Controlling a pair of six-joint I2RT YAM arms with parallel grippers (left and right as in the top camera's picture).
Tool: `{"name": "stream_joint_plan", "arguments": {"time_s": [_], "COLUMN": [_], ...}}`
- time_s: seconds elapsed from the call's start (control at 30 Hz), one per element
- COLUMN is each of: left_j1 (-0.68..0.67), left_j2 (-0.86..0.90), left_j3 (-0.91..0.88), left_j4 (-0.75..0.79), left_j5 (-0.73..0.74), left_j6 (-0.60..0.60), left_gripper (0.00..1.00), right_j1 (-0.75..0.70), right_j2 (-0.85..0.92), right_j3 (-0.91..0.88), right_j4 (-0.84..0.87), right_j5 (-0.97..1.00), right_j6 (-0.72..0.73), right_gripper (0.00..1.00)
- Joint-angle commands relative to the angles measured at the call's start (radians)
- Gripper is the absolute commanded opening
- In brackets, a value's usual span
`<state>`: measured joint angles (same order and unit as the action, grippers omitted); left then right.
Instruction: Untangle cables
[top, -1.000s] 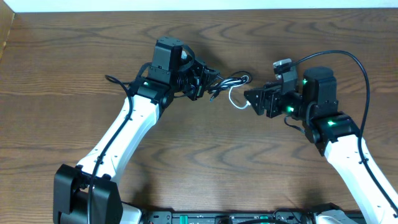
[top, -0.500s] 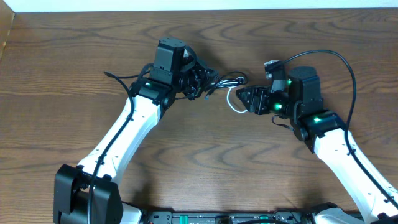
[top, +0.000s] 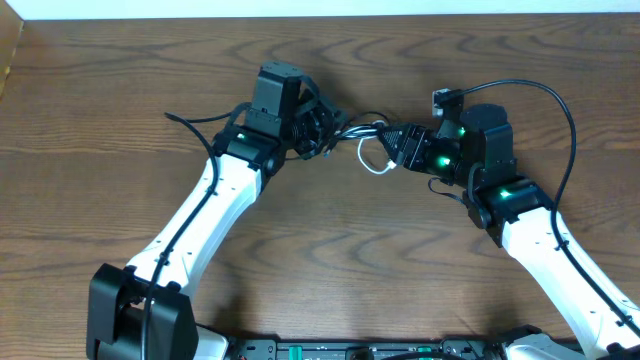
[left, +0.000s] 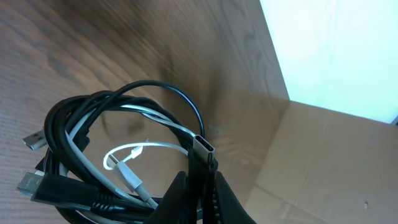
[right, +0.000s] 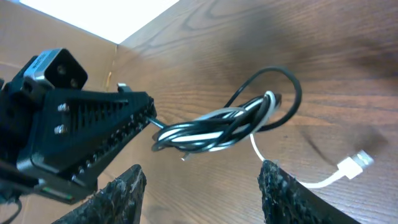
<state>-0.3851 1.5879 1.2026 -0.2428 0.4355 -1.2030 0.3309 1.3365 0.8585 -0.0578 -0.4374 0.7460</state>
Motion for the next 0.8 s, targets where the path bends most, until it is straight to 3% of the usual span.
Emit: {"name": "stream_joint_plan", "arguments": {"time_s": [0.0,0.43,0.77], "left_j1": [-0.014,-0.016,-0.1], "left_j2": [0.0,0.0,0.013], "left_j3": [0.008,0.008,0.007], "left_j4": [0.002,-0.04,-0.172], "left_j5": [-0.011,-0.077,-0.14], "left_j6": [0.017,0.025,0.054], "left_gripper": [0.08,0.08,0.08], "right_j1": [0.01,0.001,-0.127], "right_j2": [0.008,0.013,0.013], "right_j3": [0.022,0.022,0.022], "right_j4": [-0.006,-0.112,-0.231], "right_j5": [0.028,0.14,0.147], "right_j6": [0.027,-0.029,-0.056], "right_gripper": [0.56,0.57,0.57]}}
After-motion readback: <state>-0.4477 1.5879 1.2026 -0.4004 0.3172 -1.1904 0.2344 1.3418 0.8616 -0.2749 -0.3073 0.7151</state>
